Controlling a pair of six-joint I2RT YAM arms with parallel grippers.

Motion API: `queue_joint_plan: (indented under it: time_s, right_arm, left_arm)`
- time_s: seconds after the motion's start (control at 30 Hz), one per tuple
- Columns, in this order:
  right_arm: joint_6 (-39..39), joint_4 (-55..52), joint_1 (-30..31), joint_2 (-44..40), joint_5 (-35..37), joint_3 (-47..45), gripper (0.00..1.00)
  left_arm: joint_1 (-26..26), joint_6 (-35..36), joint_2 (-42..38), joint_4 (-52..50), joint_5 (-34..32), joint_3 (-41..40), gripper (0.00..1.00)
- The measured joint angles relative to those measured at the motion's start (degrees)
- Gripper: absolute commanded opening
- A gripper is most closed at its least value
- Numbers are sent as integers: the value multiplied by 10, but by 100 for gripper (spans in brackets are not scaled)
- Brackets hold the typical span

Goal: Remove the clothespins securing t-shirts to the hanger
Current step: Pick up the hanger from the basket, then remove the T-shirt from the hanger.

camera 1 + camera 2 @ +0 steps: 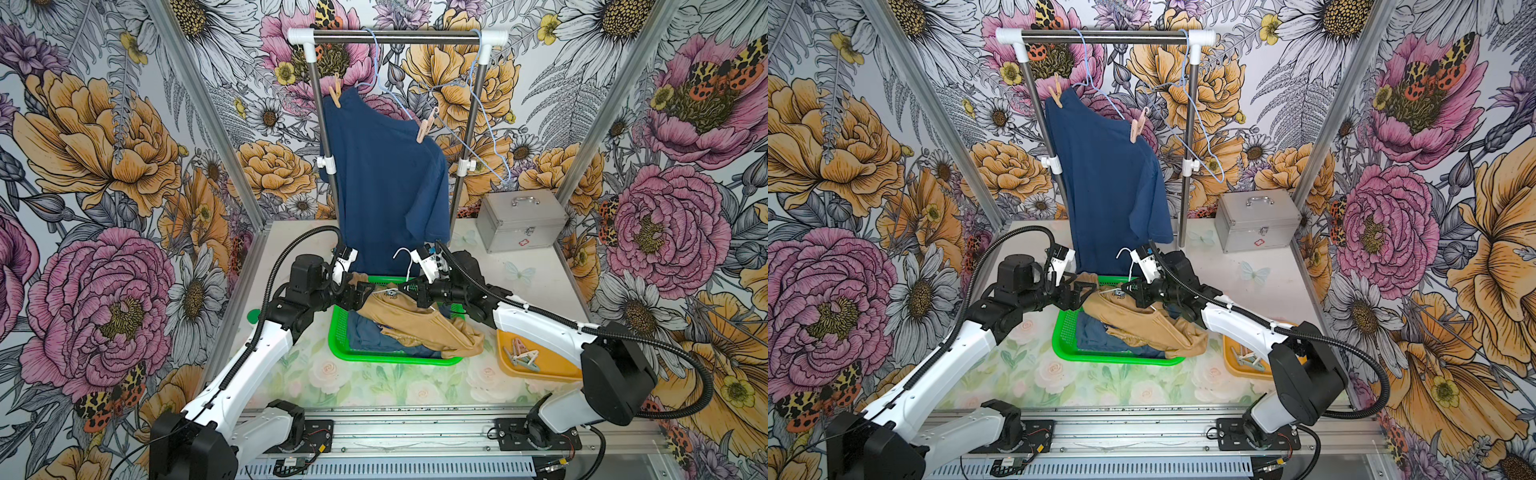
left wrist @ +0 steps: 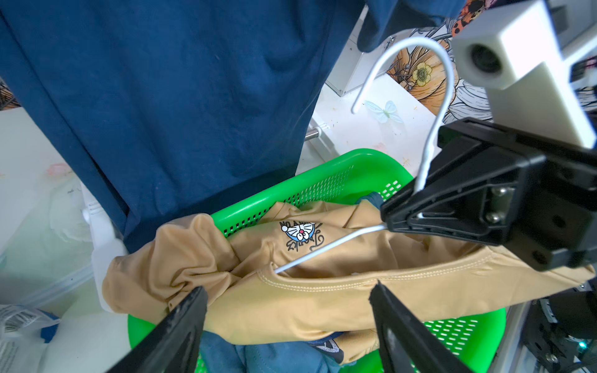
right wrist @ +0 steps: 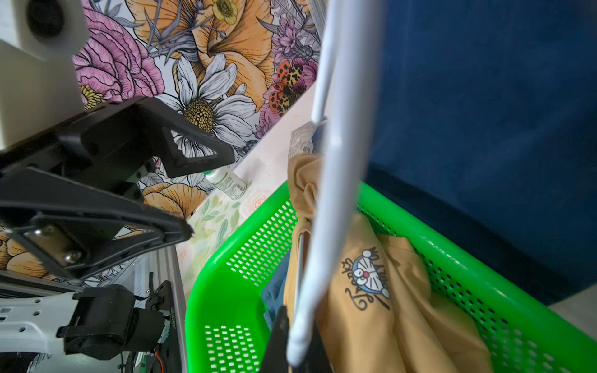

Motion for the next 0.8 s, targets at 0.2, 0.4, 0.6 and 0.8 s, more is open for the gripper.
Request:
queue_joint_plan:
  time_s: [0.2, 0.4, 0.6, 0.8]
  right_arm:
    - [-69, -48, -4, -66, -12, 67, 0]
    - [-102, -48, -37, -89, -69, 153, 0]
    - [-117, -53, -66, -94, -135, 170, 0]
    - [-129, -62, -89, -113, -187, 166, 0]
  left_arm:
    - [29, 13, -4, -10, 60, 59, 84]
    - [97, 12, -9, -10, 139, 115, 84]
    - [155, 22, -15, -10, 204, 126, 85]
    - [169, 70, -12, -10, 266, 113, 84]
